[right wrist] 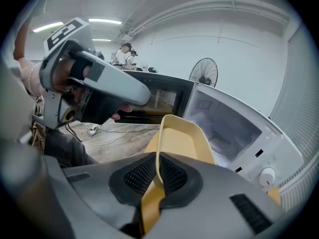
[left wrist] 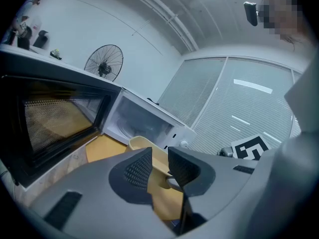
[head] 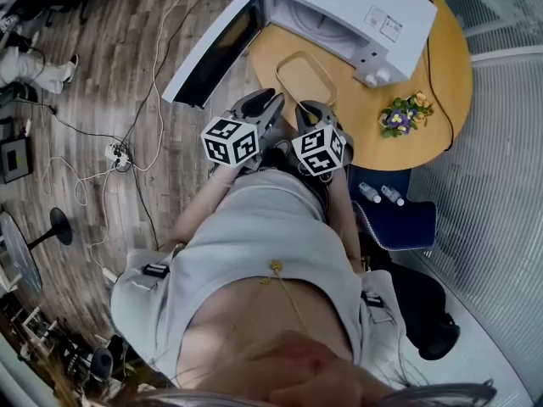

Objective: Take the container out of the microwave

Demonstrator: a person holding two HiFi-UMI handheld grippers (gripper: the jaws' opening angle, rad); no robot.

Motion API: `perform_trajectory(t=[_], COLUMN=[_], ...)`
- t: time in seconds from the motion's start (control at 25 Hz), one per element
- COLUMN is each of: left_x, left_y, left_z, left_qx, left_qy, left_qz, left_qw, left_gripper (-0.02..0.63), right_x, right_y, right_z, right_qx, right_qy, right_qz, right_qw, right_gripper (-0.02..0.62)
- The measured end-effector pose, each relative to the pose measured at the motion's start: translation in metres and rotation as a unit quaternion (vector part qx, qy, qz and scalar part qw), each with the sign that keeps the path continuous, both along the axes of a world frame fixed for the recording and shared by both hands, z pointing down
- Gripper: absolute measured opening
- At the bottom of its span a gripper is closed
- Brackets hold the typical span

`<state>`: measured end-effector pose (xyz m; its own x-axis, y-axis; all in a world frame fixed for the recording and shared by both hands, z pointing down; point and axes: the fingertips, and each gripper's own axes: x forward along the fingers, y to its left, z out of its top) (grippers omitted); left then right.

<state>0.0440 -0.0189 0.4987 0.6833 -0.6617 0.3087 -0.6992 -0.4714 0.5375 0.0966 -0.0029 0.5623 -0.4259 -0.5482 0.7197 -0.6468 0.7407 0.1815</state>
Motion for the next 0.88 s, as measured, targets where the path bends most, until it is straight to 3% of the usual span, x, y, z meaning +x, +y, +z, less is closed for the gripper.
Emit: perform_trajectory(t=[0.88], left_x=[-0.0035], left_y=[-0.0011], left_z=[0.0022], left_qx=[-0.005], left_qy=[-0.006], left_qz=[0.008], left_qw=[0.9999], left_gripper=[0.103], right_x=[-0.0059], right_y=[-0.0009], right_z=[0.0041], right_qx=[-0.009], right_qy=[0.003], right_qz=[0.000], right_qw=[1.000], right_gripper=[0.032])
